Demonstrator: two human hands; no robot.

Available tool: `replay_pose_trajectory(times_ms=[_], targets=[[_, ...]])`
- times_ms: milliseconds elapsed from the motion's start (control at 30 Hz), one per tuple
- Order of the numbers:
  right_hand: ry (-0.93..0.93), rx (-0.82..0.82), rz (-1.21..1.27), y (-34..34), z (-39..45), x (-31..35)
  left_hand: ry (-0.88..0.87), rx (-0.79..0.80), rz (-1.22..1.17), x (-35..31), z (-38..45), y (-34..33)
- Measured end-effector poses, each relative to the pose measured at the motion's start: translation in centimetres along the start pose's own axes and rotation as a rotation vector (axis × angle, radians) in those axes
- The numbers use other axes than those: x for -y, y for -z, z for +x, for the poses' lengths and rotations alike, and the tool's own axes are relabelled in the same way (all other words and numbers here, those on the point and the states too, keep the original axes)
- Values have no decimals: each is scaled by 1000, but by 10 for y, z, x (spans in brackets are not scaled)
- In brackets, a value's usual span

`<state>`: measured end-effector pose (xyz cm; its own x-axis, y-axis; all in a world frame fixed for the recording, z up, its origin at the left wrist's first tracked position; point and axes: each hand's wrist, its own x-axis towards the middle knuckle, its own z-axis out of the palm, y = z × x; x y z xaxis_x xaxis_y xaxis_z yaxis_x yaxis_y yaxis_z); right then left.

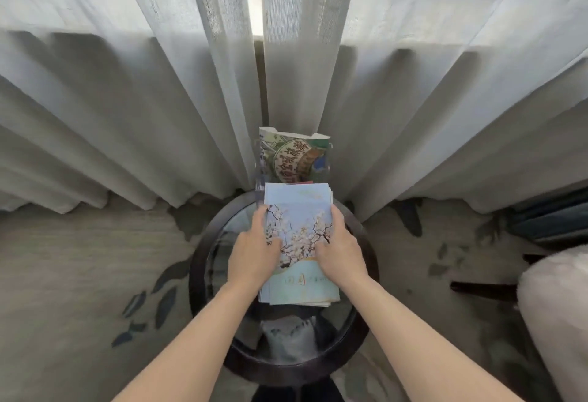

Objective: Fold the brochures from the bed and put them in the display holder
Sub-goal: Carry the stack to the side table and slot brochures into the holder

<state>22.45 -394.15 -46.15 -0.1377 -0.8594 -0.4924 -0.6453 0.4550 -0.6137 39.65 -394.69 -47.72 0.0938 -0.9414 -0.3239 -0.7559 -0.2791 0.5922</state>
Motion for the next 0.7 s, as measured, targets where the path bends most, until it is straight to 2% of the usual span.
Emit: replay_pose_trajectory(times_ms=[233, 533, 700], targets=[[-24, 22, -21, -56, 17, -46, 59, 29, -47, 55, 2, -53], [-22, -35, -11, -112, 12, -83, 117, 12, -104, 107, -11, -94], [-85, 29, -54, -129, 8, -96, 144, 103, -108, 122, -16, -105]])
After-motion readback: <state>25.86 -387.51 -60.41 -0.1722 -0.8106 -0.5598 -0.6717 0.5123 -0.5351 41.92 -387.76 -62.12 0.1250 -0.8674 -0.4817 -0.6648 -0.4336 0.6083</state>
